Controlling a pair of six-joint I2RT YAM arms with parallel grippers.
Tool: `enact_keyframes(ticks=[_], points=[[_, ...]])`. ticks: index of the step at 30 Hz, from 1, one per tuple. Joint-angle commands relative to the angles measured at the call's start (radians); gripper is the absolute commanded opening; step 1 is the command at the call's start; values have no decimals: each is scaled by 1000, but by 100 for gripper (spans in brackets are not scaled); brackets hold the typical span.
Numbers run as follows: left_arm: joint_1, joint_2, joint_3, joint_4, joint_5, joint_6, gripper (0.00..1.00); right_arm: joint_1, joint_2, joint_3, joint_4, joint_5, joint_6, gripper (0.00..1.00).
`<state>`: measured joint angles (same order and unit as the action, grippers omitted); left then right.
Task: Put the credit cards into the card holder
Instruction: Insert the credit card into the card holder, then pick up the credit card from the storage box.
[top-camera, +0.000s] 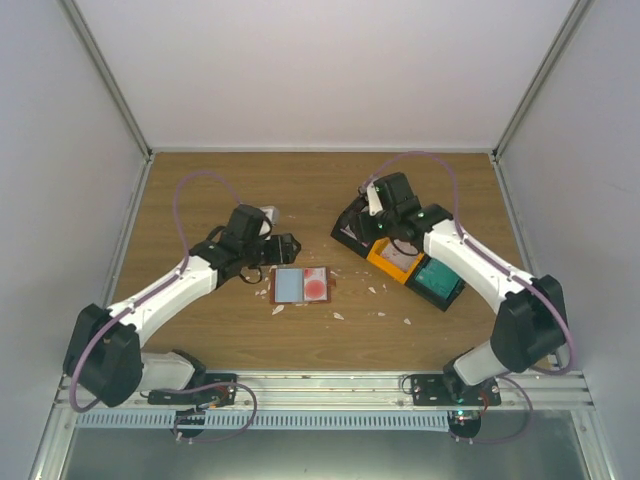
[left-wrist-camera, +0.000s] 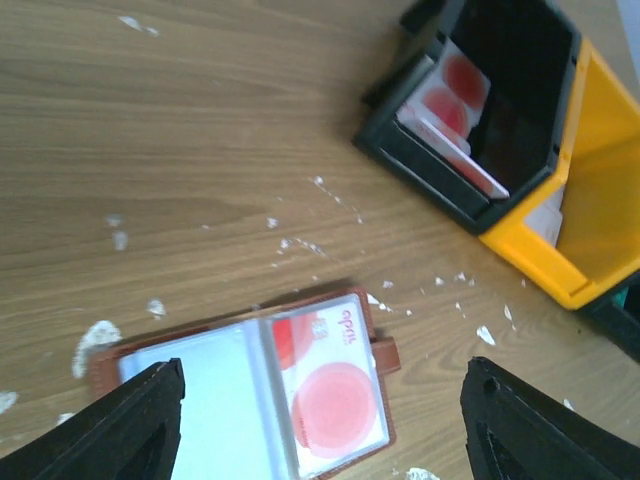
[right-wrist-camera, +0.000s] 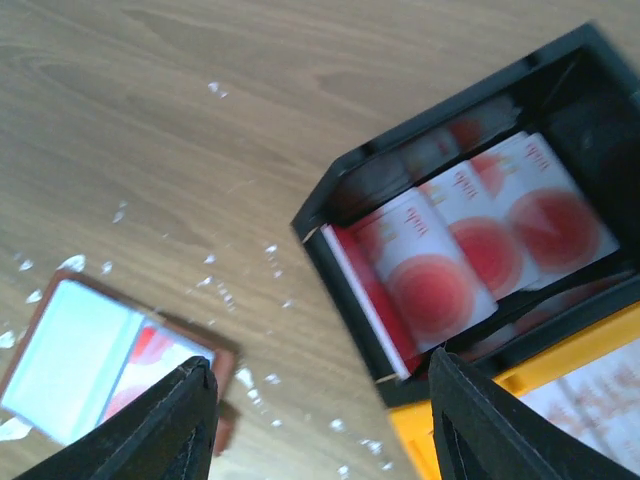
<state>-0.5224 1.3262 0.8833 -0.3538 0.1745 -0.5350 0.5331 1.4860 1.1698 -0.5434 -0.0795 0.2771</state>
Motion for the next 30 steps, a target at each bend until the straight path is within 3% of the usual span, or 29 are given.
enact_keyframes(ticks=[1, 9, 19, 30], points=[[63, -78, -62, 67, -26, -46, 77, -46, 95, 94, -90, 8, -142, 59], [157, -68, -121, 89, 109, -55, 78, -59, 325, 253, -112, -16, -229, 59], [187, -30, -139, 103, 153, -51, 78, -60, 515, 378, -154, -46, -273, 60], [194, -2, -139, 101, 161, -41, 78, -60, 548, 367, -198, -125, -313, 59]])
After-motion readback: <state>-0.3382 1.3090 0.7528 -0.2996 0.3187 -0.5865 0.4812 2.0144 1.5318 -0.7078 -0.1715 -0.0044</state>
